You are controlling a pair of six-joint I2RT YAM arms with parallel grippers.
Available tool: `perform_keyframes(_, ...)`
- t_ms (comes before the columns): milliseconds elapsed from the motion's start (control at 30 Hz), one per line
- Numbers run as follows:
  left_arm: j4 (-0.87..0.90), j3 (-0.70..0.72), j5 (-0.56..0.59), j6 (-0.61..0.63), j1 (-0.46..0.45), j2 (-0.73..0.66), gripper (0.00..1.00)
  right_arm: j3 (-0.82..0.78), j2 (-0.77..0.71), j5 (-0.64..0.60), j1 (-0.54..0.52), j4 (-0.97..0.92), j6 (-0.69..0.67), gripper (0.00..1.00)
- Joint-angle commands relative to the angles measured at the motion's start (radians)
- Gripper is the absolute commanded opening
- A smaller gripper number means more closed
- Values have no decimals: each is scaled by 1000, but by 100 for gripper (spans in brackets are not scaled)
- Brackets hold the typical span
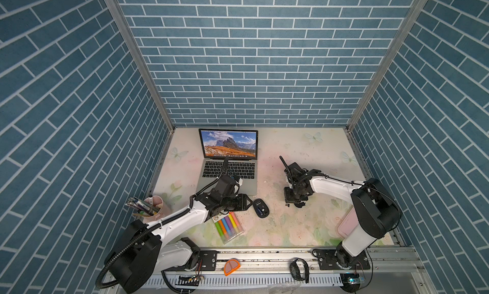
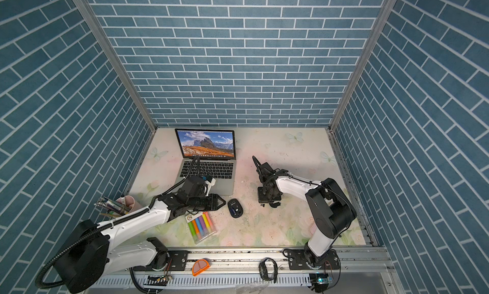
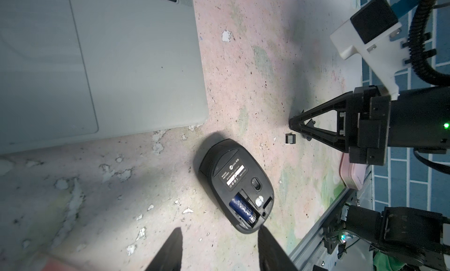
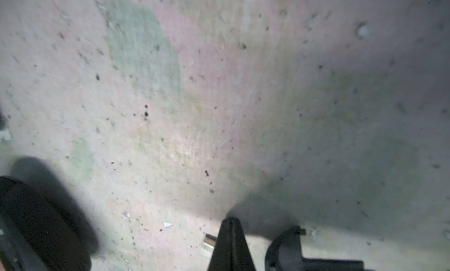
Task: Insert the wireless mouse receiver into the laptop
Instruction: Adjust the lid at the center of the board.
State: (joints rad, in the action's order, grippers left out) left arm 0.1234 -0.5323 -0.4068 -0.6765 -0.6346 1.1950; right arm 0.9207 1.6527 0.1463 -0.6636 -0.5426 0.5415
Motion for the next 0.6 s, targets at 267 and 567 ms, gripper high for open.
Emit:
perform_keyframes(267, 12, -21, 5, 23, 1, 22, 51, -56, -106, -52, -67, -99, 119, 0)
perform_keyframes(567, 26, -15, 20, 29, 1, 2, 51, 35, -188, -186, -90, -224, 113, 17)
